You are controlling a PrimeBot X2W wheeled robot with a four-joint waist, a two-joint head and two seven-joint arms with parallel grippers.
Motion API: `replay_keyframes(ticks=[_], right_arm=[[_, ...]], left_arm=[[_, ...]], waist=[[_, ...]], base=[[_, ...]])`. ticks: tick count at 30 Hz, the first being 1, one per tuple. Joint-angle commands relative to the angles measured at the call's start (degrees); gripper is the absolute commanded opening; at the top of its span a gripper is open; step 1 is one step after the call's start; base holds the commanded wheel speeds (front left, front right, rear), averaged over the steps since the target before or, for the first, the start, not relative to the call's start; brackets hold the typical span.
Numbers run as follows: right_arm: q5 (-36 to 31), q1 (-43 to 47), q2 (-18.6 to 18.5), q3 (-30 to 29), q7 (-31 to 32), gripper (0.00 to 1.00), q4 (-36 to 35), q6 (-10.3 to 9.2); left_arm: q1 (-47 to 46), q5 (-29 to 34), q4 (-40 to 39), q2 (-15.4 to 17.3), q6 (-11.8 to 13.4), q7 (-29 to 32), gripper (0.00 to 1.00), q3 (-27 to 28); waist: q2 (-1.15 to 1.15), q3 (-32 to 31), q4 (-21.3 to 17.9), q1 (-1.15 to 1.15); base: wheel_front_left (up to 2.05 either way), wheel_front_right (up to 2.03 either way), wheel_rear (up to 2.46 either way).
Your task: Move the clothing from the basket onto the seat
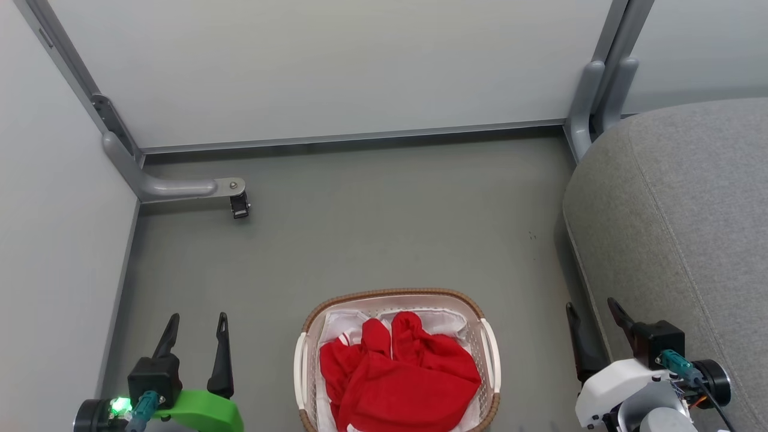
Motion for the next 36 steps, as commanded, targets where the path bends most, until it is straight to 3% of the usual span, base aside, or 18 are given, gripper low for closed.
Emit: replay_keyframes(ticks=[1, 12, 22, 28, 36], right_arm=[[-1.1, -0.3, -0.2, 0.1, -0.5, 1.0, 0.3, -0.02], [-1.4, -1.7, -0.2, 0.5, -0.6, 1.0, -0.3, -0.02], [-1.5, -5.4, -0.2, 1.4, -0.6, 1.0, -2.2, -0.03], [-0.8, -9.8, -0.2, 2.4, -0.6, 1.0, -4.2, -0.03], [0.9, -15.9, -0.2, 5.1, -0.6, 1.0, -7.6, -0.03]], left_arm=[[0.8, 1.1, 0.1, -0.2, -0.1, -0.4, 1.0, 0.1], [-0.3, 1.6, 0.2, -0.5, -0.8, -0.5, 1.0, 0.3], [-4.7, 1.0, 1.0, -0.6, -1.3, -0.5, 1.0, -1.5], [-8.8, 0.0, 1.9, -0.8, -1.5, -0.5, 1.0, -4.5], [-15.6, -6.2, 4.0, 0.8, -1.5, -0.5, 1.0, -14.4]], waist=[[0.0, 0.1, 0.0, 0.0], [0.0, 2.8, -0.3, 0.0], [0.0, 10.7, -1.9, 0.0], [0.0, 17.6, -3.9, 0.0], [0.0, 27.3, -6.9, 0.0]], base=[[0.0, 0.0, 0.0], [0.0, 0.0, 0.0], [0.0, 0.0, 0.0], [0.0, 0.0, 0.0], [0.0, 0.0, 0.0]])
